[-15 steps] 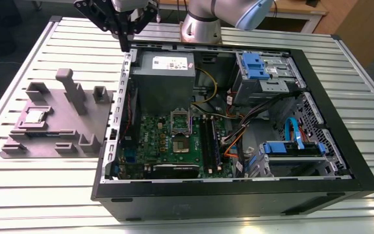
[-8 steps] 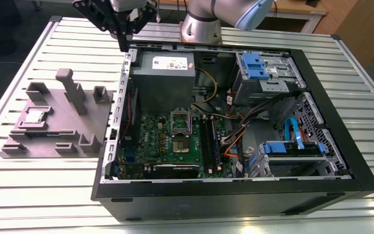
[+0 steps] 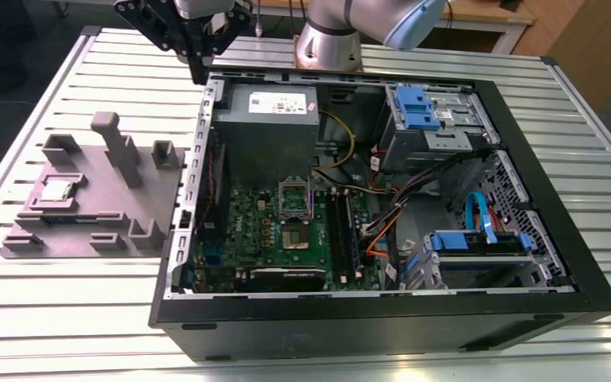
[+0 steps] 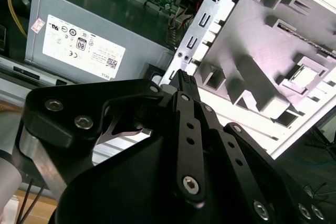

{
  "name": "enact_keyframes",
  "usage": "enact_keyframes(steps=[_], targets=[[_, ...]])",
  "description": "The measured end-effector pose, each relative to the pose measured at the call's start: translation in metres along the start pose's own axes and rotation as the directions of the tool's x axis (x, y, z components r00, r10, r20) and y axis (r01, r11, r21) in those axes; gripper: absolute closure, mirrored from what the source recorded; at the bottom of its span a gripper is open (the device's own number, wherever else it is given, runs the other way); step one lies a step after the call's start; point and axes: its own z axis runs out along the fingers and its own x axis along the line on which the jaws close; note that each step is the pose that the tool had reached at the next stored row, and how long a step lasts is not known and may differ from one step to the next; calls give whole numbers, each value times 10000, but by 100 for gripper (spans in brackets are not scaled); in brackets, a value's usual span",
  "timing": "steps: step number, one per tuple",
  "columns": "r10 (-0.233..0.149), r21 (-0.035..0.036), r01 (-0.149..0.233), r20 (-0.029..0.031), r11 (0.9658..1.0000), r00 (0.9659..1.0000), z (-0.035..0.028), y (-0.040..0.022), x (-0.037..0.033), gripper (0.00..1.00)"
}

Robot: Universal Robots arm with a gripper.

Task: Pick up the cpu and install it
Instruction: 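Reach for the cpu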

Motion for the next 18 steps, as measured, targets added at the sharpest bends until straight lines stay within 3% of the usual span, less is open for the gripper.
enact_keyframes(steps=[18], targets=[[0,0,0,0,10000,10000,-1,-4,57,90]])
